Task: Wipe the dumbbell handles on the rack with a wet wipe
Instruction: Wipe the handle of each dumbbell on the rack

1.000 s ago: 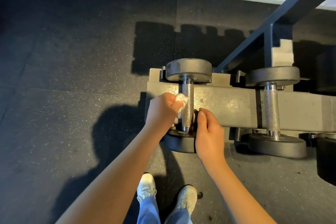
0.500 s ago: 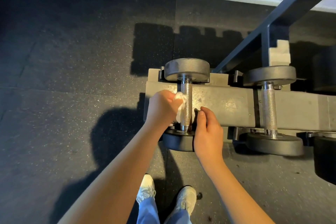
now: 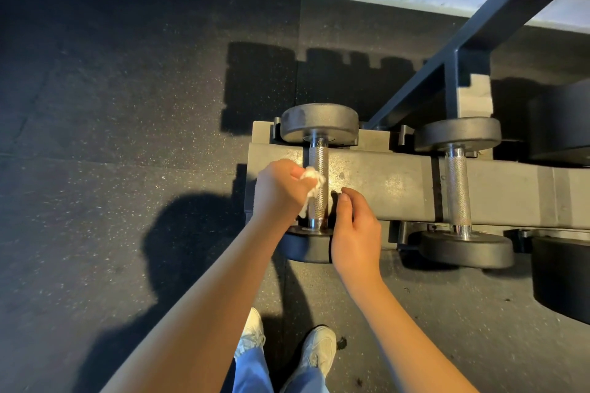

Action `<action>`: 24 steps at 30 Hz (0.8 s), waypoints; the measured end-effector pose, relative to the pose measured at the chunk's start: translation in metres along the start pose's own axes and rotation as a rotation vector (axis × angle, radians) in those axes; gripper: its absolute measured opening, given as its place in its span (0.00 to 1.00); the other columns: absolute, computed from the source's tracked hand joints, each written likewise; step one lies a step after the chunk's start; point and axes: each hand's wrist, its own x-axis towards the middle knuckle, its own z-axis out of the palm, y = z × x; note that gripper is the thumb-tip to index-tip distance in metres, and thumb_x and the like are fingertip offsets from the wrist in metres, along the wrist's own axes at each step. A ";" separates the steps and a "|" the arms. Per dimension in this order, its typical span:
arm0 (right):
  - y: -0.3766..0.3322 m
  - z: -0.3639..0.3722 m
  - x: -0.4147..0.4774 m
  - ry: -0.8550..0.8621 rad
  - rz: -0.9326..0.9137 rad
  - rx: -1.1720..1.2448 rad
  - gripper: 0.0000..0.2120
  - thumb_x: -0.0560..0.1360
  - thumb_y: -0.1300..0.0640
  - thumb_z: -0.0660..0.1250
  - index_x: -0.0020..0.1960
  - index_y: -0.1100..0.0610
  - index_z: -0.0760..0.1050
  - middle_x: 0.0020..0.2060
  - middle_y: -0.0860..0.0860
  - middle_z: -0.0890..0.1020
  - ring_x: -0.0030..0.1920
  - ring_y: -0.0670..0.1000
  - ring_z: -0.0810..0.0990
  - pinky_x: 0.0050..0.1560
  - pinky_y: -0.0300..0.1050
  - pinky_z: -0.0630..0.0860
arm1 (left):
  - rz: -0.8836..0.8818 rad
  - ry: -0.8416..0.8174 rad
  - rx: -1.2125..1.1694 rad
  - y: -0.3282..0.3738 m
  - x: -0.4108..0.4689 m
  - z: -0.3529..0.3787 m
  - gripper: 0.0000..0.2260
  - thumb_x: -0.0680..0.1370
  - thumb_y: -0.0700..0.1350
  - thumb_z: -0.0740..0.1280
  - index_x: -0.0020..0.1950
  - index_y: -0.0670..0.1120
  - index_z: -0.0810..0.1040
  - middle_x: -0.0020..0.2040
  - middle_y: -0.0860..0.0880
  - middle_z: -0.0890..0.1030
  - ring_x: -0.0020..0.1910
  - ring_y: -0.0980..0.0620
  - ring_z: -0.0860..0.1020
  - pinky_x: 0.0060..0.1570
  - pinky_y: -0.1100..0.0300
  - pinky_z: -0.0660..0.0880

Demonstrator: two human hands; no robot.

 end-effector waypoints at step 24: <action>0.003 -0.008 0.008 -0.072 -0.100 -0.044 0.15 0.79 0.52 0.59 0.60 0.56 0.77 0.55 0.49 0.80 0.58 0.49 0.74 0.61 0.48 0.71 | 0.030 -0.113 0.153 0.008 -0.008 0.000 0.16 0.79 0.46 0.64 0.31 0.50 0.70 0.30 0.52 0.71 0.30 0.55 0.68 0.34 0.62 0.66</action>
